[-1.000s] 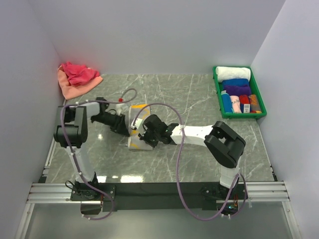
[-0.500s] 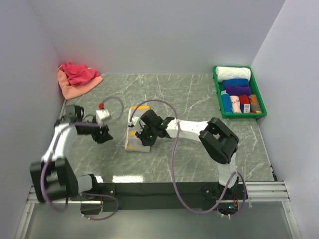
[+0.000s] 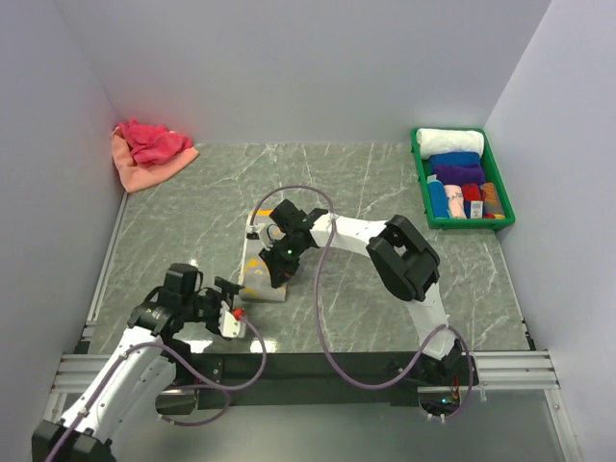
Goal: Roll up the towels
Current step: Roll the towel
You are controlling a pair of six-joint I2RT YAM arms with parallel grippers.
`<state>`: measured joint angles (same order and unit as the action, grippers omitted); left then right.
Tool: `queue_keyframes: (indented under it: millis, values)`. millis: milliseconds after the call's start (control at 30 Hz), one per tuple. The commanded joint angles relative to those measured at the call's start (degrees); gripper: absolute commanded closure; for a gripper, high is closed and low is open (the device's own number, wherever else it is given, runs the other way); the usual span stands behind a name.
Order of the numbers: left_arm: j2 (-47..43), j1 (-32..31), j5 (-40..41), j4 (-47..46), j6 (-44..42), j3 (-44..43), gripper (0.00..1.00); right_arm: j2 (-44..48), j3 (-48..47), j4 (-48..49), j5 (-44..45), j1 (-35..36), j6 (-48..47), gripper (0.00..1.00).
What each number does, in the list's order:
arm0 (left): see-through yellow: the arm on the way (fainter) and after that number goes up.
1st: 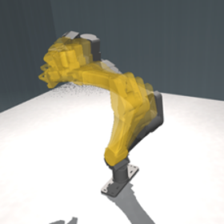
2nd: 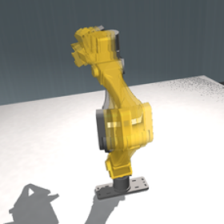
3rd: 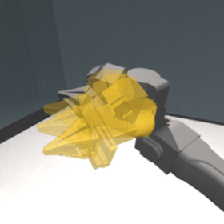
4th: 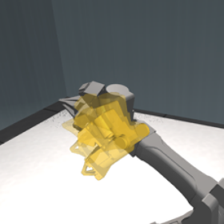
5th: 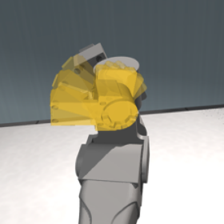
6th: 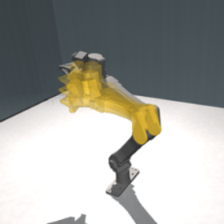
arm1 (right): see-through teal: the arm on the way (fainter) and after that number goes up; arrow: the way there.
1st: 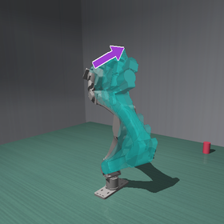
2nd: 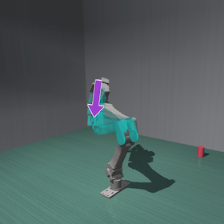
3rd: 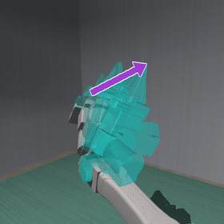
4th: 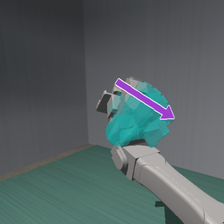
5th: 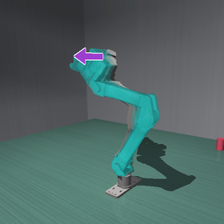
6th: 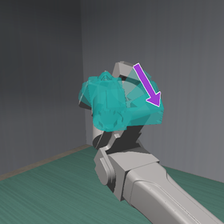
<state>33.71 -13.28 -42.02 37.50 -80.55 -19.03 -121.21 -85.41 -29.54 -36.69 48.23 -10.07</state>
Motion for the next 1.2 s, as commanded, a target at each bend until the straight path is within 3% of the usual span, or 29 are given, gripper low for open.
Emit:
queue_keyframes:
  millis: [0,267,467,500,600,733,800,933,967,1167]
  values:
    - [0.46,-6.22,6.15,-10.15,1.28,2.24,0.19,-4.74,-0.81,-9.21,-2.51,-0.15,-0.39,0.9]
    - [14.26,-14.66,13.71,-21.05,7.33,-0.48,0.24,-7.11,-3.54,-12.47,-4.18,-1.64,-1.88,0.88]
    - [24.81,-18.36,20.39,-24.93,11.11,-2.5,0.41,-7.46,-3.72,-13.61,-5.15,-2.96,-1.89,0.87]
    - [27.17,-18.45,21.18,-24.75,11.82,-2.94,0.51,-7.29,-3.54,-13.79,-5.06,-3.14,-1.98,0.87]
    - [31.66,-18.36,21.81,-19.76,14.72,-6.89,0.71,-6.24,-3.01,-13.53,-5.06,-3.4,-1.89,0.87]
    - [37.11,-18.36,18.65,-10.36,18.05,-12.34,0.84,-0.64,-1.17,-9.85,-3.66,-5.24,2.31,0.82]
    - [40.8,-17.93,14.0,-3.07,19.2,-17.17,0.91,3.24,1.55,-5.3,-2.69,-8.22,4.25,0.75]
    - [48.01,-16.26,6.43,6.35,20.0,-24.03,0.98,14.22,6.12,-0.26,2.3,-14.03,6.72,0.53]
    - [51.59,-15.99,5.38,8.19,20.08,-26.56,0.98,15.38,6.22,-0.17,3.19,-15.17,6.38,0.37]
    - [68.9,-9.94,-3.58,20.41,20.79,-38.35,0.99,26.0,8.67,-2.11,8.47,-22.12,0.93,0.34]
